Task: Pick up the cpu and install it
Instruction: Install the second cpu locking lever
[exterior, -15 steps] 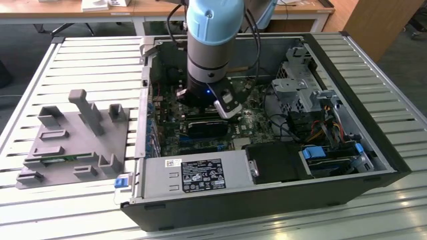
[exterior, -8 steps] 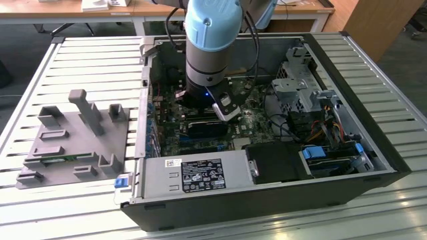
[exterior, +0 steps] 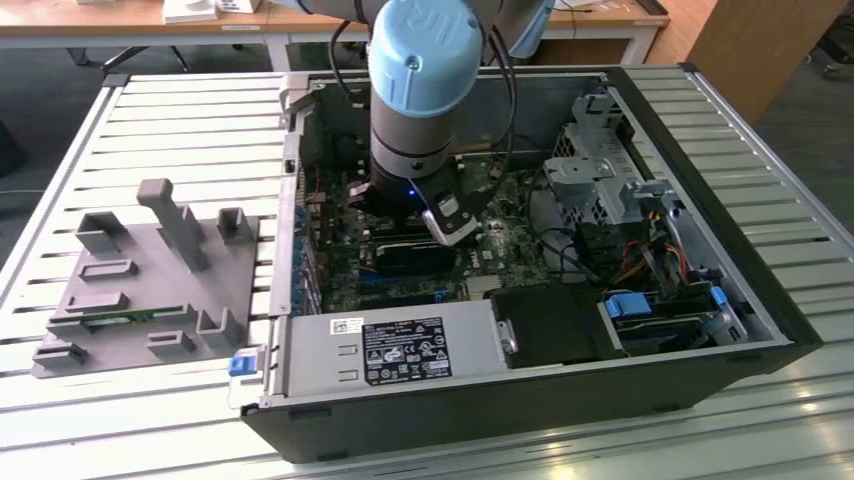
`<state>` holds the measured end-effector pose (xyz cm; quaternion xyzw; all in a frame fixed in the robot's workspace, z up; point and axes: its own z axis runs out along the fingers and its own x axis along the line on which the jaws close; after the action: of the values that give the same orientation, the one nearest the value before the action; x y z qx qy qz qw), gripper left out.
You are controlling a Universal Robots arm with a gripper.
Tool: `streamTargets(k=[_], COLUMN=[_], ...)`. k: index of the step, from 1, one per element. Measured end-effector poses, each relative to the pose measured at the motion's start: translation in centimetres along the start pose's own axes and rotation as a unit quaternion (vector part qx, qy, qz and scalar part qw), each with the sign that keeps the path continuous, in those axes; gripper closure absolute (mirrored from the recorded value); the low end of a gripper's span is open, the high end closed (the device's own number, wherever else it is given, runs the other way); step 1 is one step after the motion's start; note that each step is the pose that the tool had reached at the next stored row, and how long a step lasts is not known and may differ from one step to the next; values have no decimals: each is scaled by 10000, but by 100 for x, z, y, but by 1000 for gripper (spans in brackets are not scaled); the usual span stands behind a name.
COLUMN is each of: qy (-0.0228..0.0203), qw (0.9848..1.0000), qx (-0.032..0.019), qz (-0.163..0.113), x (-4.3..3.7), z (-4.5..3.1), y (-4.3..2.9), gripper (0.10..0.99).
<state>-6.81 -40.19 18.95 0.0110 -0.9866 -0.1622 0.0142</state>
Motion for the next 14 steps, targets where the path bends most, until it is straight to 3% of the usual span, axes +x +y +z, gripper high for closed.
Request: streamTargets(k=[7,11,12,13,14], qy=[0,-1,0,-1,0], qw=[10000,10000,10000,10000,10000], qx=[-30,-32,-30,-31,-29], qz=[-1,-1,0,0,0], x=[26,27,28,32,33], z=[12,-37,-55,-191,-225], y=[-3,14,20,66,76], gripper=[980,980,980,980,980])
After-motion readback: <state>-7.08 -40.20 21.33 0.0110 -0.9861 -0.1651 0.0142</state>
